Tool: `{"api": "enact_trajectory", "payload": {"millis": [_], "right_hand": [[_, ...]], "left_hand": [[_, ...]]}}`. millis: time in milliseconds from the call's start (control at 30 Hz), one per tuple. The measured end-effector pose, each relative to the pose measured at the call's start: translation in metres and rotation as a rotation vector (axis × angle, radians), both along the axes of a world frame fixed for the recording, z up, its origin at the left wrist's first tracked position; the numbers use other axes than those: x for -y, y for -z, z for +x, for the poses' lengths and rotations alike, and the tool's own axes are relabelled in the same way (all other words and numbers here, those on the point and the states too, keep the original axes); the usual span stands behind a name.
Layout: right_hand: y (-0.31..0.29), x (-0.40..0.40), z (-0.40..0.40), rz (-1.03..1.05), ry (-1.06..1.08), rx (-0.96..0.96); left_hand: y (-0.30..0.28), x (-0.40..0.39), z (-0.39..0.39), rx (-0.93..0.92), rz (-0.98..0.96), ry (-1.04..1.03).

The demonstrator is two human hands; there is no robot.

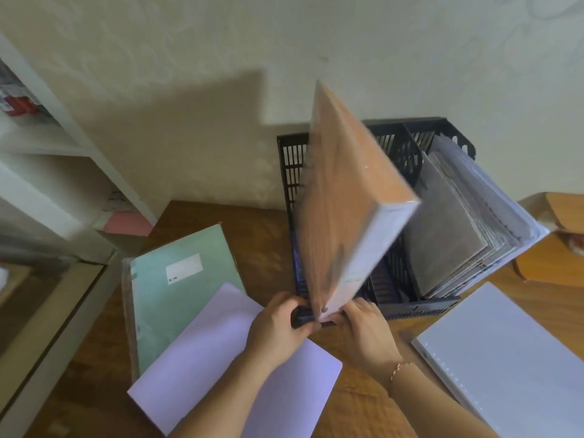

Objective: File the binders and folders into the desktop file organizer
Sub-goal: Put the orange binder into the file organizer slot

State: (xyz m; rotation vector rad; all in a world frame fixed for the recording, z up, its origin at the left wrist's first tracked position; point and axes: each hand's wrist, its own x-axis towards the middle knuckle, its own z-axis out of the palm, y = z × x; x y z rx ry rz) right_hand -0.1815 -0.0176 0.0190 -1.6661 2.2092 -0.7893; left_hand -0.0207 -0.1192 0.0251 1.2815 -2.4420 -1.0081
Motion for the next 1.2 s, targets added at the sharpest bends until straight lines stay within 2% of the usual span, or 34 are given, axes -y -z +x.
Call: {"api": "enact_trajectory", "payload": {"millis": [133, 333, 567, 767, 1100, 1200], "right_hand": [[0.005, 0.009, 0.003, 0.044, 0.090, 0.010], [-0.001, 0.019, 0.016, 0.029, 0.129, -0.145], [-0.008, 0.027, 0.029, 0.027, 0.181, -0.244], [-0.007, 0.028, 0.032, 0.031, 0.258, -0.222], [-0.013, 0.036, 0.022, 0.147, 0.161, -0.291], [-0.014, 0.039, 0.019, 0.238, 0.139, -0.310]], "left_hand": [[-0.001, 0.000, -0.007, 0.036, -0.015, -0.001], [0.000, 0.001, -0.008, 0.059, -0.134, 0.009], [-0.002, 0.010, -0.008, 0.074, -0.120, 0.033], [-0.001, 0.010, -0.006, 0.062, -0.115, 0.055], [-0.013, 0.023, -0.003, -0.018, -0.069, -0.019], [-0.011, 0.026, -0.002, -0.033, -0.053, -0.024]]}}
